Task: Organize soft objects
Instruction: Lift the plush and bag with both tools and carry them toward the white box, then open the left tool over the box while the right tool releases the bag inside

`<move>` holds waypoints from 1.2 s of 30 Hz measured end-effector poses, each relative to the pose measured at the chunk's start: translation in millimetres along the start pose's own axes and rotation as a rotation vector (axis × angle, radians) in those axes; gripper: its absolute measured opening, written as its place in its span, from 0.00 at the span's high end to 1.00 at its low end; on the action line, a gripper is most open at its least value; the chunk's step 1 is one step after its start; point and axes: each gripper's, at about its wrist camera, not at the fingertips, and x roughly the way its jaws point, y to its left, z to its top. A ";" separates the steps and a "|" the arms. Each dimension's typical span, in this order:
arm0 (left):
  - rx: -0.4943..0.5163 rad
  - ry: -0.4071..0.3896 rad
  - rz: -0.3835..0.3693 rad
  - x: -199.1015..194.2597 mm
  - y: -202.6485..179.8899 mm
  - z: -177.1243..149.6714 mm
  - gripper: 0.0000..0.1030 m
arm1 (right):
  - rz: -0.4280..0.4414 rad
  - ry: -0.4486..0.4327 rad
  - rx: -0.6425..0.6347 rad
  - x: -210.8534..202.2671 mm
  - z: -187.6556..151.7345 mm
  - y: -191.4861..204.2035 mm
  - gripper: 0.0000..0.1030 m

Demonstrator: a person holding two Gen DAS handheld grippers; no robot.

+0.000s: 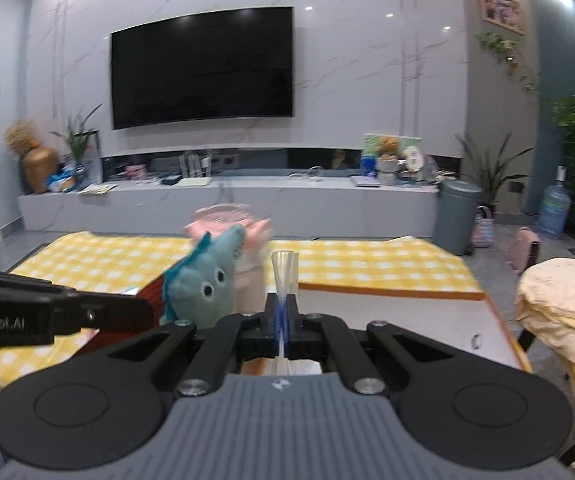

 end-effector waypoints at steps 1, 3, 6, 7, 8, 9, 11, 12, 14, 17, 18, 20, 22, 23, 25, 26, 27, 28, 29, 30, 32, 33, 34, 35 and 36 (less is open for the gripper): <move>0.016 0.002 -0.012 7.4 -4.0 4.0 0.98 | -0.013 -0.004 0.000 0.7 1.2 -4.1 1.00; 0.038 0.004 -0.024 20.7 -11.4 10.9 0.98 | -0.041 -0.011 -0.006 3.2 4.4 -12.9 1.00; 0.069 0.019 -0.006 44.2 -20.4 18.6 0.98 | -0.079 -0.004 -0.011 11.5 7.4 -25.6 1.00; 0.089 0.025 0.006 51.9 -24.2 19.5 0.98 | -0.091 0.006 -0.006 15.3 7.3 -30.6 1.00; 0.114 0.031 0.014 61.7 -27.5 19.7 0.98 | -0.101 0.017 -0.001 17.9 6.6 -33.8 1.00; 0.131 0.038 0.022 67.8 -31.1 18.2 0.98 | -0.114 0.034 0.005 22.5 5.5 -38.5 1.00; 0.160 0.065 0.043 85.4 -34.6 15.3 0.98 | -0.136 0.076 0.017 33.6 1.9 -47.2 1.00; 0.167 0.081 0.051 91.6 -36.2 13.0 0.98 | -0.138 0.101 0.028 40.3 0.7 -51.9 1.00; 0.178 0.118 0.069 102.7 -37.4 8.1 0.98 | -0.127 0.151 0.061 51.1 -4.0 -61.3 1.00; 0.208 0.175 0.107 120.1 -37.6 -0.5 0.98 | -0.115 0.231 0.123 71.3 -12.4 -73.4 1.00; 0.213 0.194 0.103 125.2 -37.3 -3.2 0.98 | -0.114 0.256 0.140 78.0 -14.9 -75.6 1.00; 0.218 0.225 0.102 133.2 -36.1 -6.6 0.98 | -0.105 0.304 0.186 90.6 -20.3 -80.3 1.00; 0.221 0.253 0.104 141.0 -33.9 -9.8 0.98 | -0.088 0.333 0.219 100.4 -25.0 -84.4 1.00; 0.220 0.264 0.108 144.0 -31.7 -9.9 0.98 | -0.085 0.348 0.229 104.7 -28.0 -86.0 1.00; 0.224 0.285 0.123 150.9 -29.6 -11.0 0.98 | -0.083 0.377 0.246 113.7 -31.1 -87.2 1.00; 0.227 0.291 0.128 153.2 -28.7 -11.3 0.98 | -0.077 0.391 0.257 118.0 -32.8 -88.4 1.00; 0.233 0.298 0.136 156.0 -27.7 -11.4 0.98 | -0.070 0.406 0.269 121.8 -34.7 -89.0 1.00; 0.238 0.306 0.143 158.9 -26.9 -11.5 0.98 | -0.064 0.418 0.280 124.7 -36.3 -89.0 1.00; 0.244 0.313 0.149 161.4 -25.8 -12.3 0.98 | -0.060 0.431 0.288 128.5 -38.1 -89.5 1.00; 0.249 0.321 0.156 164.5 -25.2 -12.8 0.98 | -0.059 0.441 0.291 131.6 -39.7 -90.2 1.00; 0.263 0.340 0.172 169.6 -24.2 -15.4 0.98 | -0.061 0.458 0.292 136.7 -43.3 -90.1 1.00; 0.271 0.349 0.177 172.0 -24.2 -16.6 0.98 | -0.060 0.467 0.293 140.1 -45.9 -91.3 1.00; 0.280 0.358 0.182 174.1 -24.2 -18.1 0.98 | -0.060 0.474 0.294 141.4 -47.6 -92.2 1.00; 0.287 0.366 0.185 175.4 -25.6 -20.6 0.98 | -0.060 0.483 0.295 143.8 -49.8 -92.5 1.00; 0.292 0.375 0.186 177.5 -25.9 -21.5 0.98 | -0.062 0.494 0.297 146.2 -52.1 -92.6 1.00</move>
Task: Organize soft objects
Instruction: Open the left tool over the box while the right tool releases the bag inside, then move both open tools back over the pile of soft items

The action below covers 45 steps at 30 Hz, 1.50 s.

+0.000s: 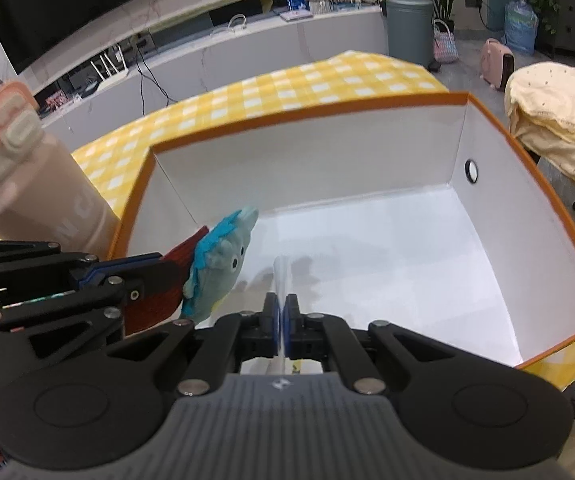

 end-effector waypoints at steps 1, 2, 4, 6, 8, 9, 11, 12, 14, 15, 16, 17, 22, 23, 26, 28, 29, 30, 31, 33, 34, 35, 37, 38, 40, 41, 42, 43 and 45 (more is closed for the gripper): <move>0.003 0.008 -0.001 1.6 -1.2 -0.5 0.98 | -0.004 0.010 0.003 2.9 -0.6 -1.1 1.00; 0.005 0.014 -0.002 3.0 -2.4 -1.4 0.97 | -0.008 0.020 0.006 4.6 -1.5 -0.9 1.00; 0.008 0.025 0.003 5.3 -3.6 -3.4 0.97 | -0.010 0.030 0.012 9.1 -1.8 -3.4 0.99; 0.003 0.032 0.005 7.2 -1.5 -4.1 0.97 | -0.009 0.032 0.008 9.3 -2.7 -3.6 0.96; -0.003 0.035 0.009 8.5 0.0 -2.1 0.97 | -0.015 0.029 0.000 8.6 -3.5 -3.4 0.93; -0.005 0.034 0.012 8.5 0.2 -0.8 0.96 | -0.016 0.028 -0.002 8.4 -3.7 -3.5 0.93; -0.010 0.027 0.015 6.1 0.4 -0.1 0.90 | -0.017 0.022 -0.005 7.3 -4.3 -4.0 0.92; -0.015 0.024 0.016 4.4 0.9 0.2 0.82 | -0.016 0.019 -0.006 6.0 -4.5 -3.9 0.92; -0.027 0.010 0.015 0.3 1.8 0.5 0.74 | -0.021 0.008 -0.007 3.7 -4.9 -2.8 0.84; -0.030 0.001 0.016 -2.4 2.3 0.8 0.71 | -0.023 0.000 -0.010 1.4 -5.0 -2.5 0.81; -0.030 -0.005 0.019 -5.4 2.4 0.8 0.69 | -0.025 -0.008 -0.014 -0.8 -4.7 -2.7 0.74; -0.030 -0.008 0.023 -7.8 2.3 1.1 0.68 | -0.029 -0.018 -0.018 -3.8 -4.3 -2.7 0.70; -0.057 -0.040 0.025 -28.0 1.7 -1.2 0.57 | -0.026 -0.064 -0.010 -22.0 -1.5 -7.8 0.61; -0.067 -0.050 0.024 -33.0 1.4 -2.2 0.56 | -0.029 -0.076 -0.008 -26.1 -0.6 -7.5 0.58; -0.093 -0.096 0.023 -51.4 3.5 -7.2 0.51 | -0.034 -0.111 -0.004 -40.7 0.4 -6.6 0.54; -0.109 -0.137 0.028 -65.3 7.1 -11.2 0.50 | -0.028 -0.137 -0.007 -51.1 -1.0 -3.5 0.49; -0.117 -0.155 0.032 -71.3 8.6 -12.8 0.50 | -0.025 -0.154 -0.014 -56.9 -2.2 0.3 0.48; -0.126 -0.176 0.035 -78.7 11.1 -15.9 0.49 | -0.023 -0.169 -0.024 -62.1 -3.7 4.7 0.47; -0.135 -0.201 0.036 -86.7 14.4 -18.5 0.49 | -0.021 -0.183 -0.035 -66.1 -5.0 9.0 0.45; -0.149 -0.247 0.034 -100.9 20.1 -24.0 0.48 | -0.015 -0.222 -0.060 -75.4 -9.8 22.2 0.43; -0.157 -0.268 0.036 -107.5 23.3 -26.7 0.47 | -0.011 -0.241 -0.072 -79.0 -12.5 28.4 0.40; -0.166 -0.290 0.040 -115.1 27.2 -31.3 0.47 | -0.004 -0.258 -0.086 -82.3 -15.2 33.4 0.38; -0.184 -0.320 0.051 -126.4 34.1 -38.8 0.47 | 0.011 -0.305 -0.114 -88.5 -22.6 48.0 0.38; -0.195 -0.328 0.057 -130.0 36.7 -42.7 0.47 | 0.015 -0.327 -0.123 -90.8 -26.4 54.3 0.38; -0.216 -0.345 0.063 -137.2 44.0 -52.8 0.46 | 0.018 -0.360 -0.133 -92.8 -33.2 66.8 0.38; -0.228 -0.353 0.069 -140.6 48.3 -58.6 0.46 | 0.027 -0.376 -0.137 -93.4 -36.7 72.8 0.38; -0.238 -0.361 0.074 -143.7 52.8 -64.8 0.46 | 0.040 -0.391 -0.145 -94.4 -40.7 78.7 0.38; -0.246 -0.371 0.081 -146.3 57.5 -71.1 0.46 | 0.052 -0.397 -0.158 -94.6 -44.0 85.3 0.38; -0.267 -0.385 0.102 -149.1 68.0 -82.9 0.46 | 0.074 -0.395 -0.195 -93.8 -49.9 98.1 0.38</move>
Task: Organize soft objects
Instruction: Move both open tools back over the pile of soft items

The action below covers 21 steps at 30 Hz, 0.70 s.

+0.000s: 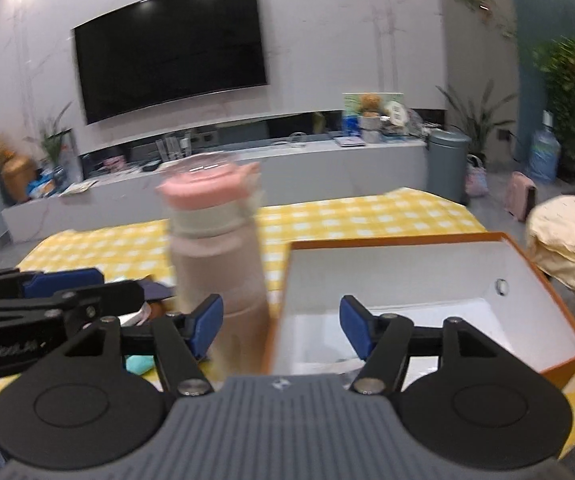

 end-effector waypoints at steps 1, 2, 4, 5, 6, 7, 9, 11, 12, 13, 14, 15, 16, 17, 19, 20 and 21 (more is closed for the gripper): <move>-0.011 -0.002 0.010 -4.6 9.2 -5.0 0.46 | 0.014 0.002 -0.013 0.6 -0.8 6.6 0.37; -0.031 -0.001 0.025 -6.2 17.9 -9.8 0.46 | 0.031 0.009 -0.030 2.8 -1.7 14.4 0.34; -0.069 0.014 0.050 -8.5 32.9 -18.8 0.46 | 0.059 0.028 -0.063 4.5 -6.6 28.9 0.31; -0.086 0.024 0.065 -9.4 40.2 -23.8 0.46 | 0.067 0.042 -0.079 7.1 -9.1 34.9 0.31; -0.105 0.044 0.084 -9.0 48.1 -28.5 0.46 | 0.077 0.059 -0.096 9.5 -13.1 43.2 0.31; -0.124 0.067 0.102 -7.5 56.0 -33.0 0.46 | 0.089 0.074 -0.112 13.0 -16.3 49.9 0.31; -0.152 0.091 0.135 -5.5 69.0 -39.9 0.46 | 0.115 0.107 -0.152 21.9 -22.0 62.8 0.31; -0.151 0.113 0.184 -3.7 79.1 -45.6 0.46 | 0.133 0.128 -0.192 28.6 -28.2 74.5 0.31; -0.143 0.122 0.208 -2.2 84.1 -47.6 0.46 | 0.143 0.137 -0.208 32.1 -31.2 80.4 0.31; -0.138 0.133 0.229 -1.5 89.3 -50.2 0.46 | 0.150 0.148 -0.222 36.7 -33.5 86.0 0.31; -0.135 0.154 0.255 2.5 95.0 -51.8 0.45 | 0.157 0.161 -0.236 42.4 -35.3 91.6 0.31; -0.136 0.169 0.273 3.9 97.7 -53.3 0.43 | 0.167 0.172 -0.248 47.7 -37.0 96.3 0.31; -0.140 0.183 0.289 5.9 102.9 -56.1 0.41 | 0.177 0.183 -0.259 53.8 -38.1 100.5 0.31; -0.146 0.198 0.303 6.5 109.0 -61.0 0.41 | 0.186 0.194 -0.273 59.3 -40.2 105.6 0.31; -0.159 0.226 0.320 10.7 118.4 -65.3 0.37 | 0.193 0.218 -0.304 71.1 -46.0 115.7 0.31; -0.166 0.240 0.326 13.4 122.3 -66.7 0.36 | 0.193 0.230 -0.317 77.5 -47.0 119.1 0.32; -0.169 0.251 0.331 15.6 125.6 -68.4 0.34 | 0.195 0.241 -0.327 83.6 -47.6 123.2 0.32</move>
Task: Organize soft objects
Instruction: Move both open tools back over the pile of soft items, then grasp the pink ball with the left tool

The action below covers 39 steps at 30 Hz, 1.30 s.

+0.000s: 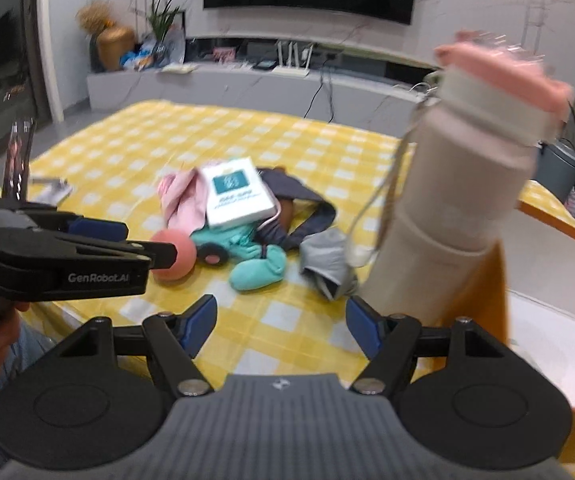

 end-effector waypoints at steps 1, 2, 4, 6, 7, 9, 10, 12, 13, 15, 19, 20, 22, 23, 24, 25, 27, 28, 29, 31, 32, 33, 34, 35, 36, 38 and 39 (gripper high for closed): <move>0.000 0.006 0.004 2.9 2.2 -1.1 0.32 | 0.004 0.008 -0.005 3.9 -0.4 3.9 0.32; 0.003 0.008 0.006 6.3 3.9 -1.2 0.30 | 0.011 0.018 -0.008 10.8 2.0 6.0 0.32; 0.008 0.013 0.019 12.5 6.5 -2.0 0.25 | 0.026 0.040 -0.010 20.8 2.4 7.1 0.32; 0.002 0.022 0.035 20.1 10.2 -3.1 0.25 | 0.033 0.059 -0.012 28.9 1.0 9.1 0.32; -0.007 0.029 0.037 23.6 12.3 -4.0 0.25 | 0.035 0.065 -0.013 31.9 1.1 9.8 0.32; -0.023 0.042 0.035 30.4 15.1 -4.9 0.25 | 0.036 0.079 -0.010 38.4 1.0 9.9 0.32; -0.027 0.045 0.031 33.2 16.4 -5.3 0.25 | 0.036 0.085 -0.008 41.9 0.8 10.0 0.32; -0.021 0.051 0.034 39.2 16.5 -5.9 0.25 | 0.037 0.098 -0.007 46.3 0.1 9.5 0.32; -0.017 0.056 0.041 42.1 16.7 -6.1 0.25 | 0.038 0.103 -0.008 48.5 -0.1 9.5 0.32; -0.015 0.065 0.045 48.0 18.0 -6.4 0.25 | 0.040 0.111 -0.014 53.2 -0.3 10.6 0.32; -0.018 0.084 0.049 57.0 20.5 -6.1 0.25 | 0.041 0.116 -0.029 59.5 0.3 12.4 0.32; -0.017 0.085 0.045 57.8 21.1 -6.2 0.26 | 0.043 0.118 -0.031 61.0 0.3 12.5 0.31; -0.013 0.086 0.036 59.2 21.6 -6.3 0.30 | 0.043 0.121 -0.036 63.8 1.0 12.3 0.32; -0.008 0.087 0.031 59.8 21.4 -6.6 0.32 | 0.041 0.121 -0.039 65.4 1.5 12.3 0.32; -0.004 0.087 0.024 60.2 21.2 -7.3 0.38 | 0.036 0.119 -0.043 66.9 2.2 12.4 0.32; 0.000 0.089 0.013 60.8 20.9 -7.2 0.41 | 0.031 0.117 -0.048 67.7 3.1 12.4 0.32; 0.009 0.085 0.009 60.4 18.5 -7.3 0.44 | 0.021 0.106 -0.064 69.4 5.3 12.7 0.32; 0.014 0.086 0.011 59.6 17.8 -7.4 0.45 | 0.018 0.100 -0.073 70.4 6.6 13.1 0.32; 0.015 0.084 0.012 58.4 18.0 -7.4 0.46 | 0.016 0.095 -0.084 71.5 7.9 13.6 0.32; 0.004 0.078 0.015 54.9 19.2 -5.9 0.46 | 0.004 0.080 -0.107 73.3 10.9 14.7 0.34; 0.000 0.073 0.015 52.6 19.9 -4.6 0.46 | -0.009 0.069 -0.121 73.7 12.5 15.7 0.35; -0.001 0.068 0.015 50.4 20.1 -2.8 0.46 | -0.029 0.050 -0.142 73.8 14.2 17.5 0.35; -0.001 0.064 0.014 48.2 20.5 -1.5 0.46 | -0.046 0.035 -0.160 74.1 15.2 18.8 0.35; -0.002 0.062 0.013 47.1 20.6 0.1 0.46 | -0.074 0.021 -0.192 75.5 16.2 21.4 0.37; -0.004 0.062 0.012 46.1 20.9 1.1 0.46 | -0.106 0.017 -0.231 78.4 16.6 24.4 0.37; -0.007 0.061 0.007 44.8 21.0 3.7 0.46 | -0.175 0.031 -0.311 88.4 16.3 29.7 0.45; -0.008 0.060 0.003 43.9 20.5 4.5 0.46 | -0.193 0.037 -0.338 92.9 15.5 30.4 0.45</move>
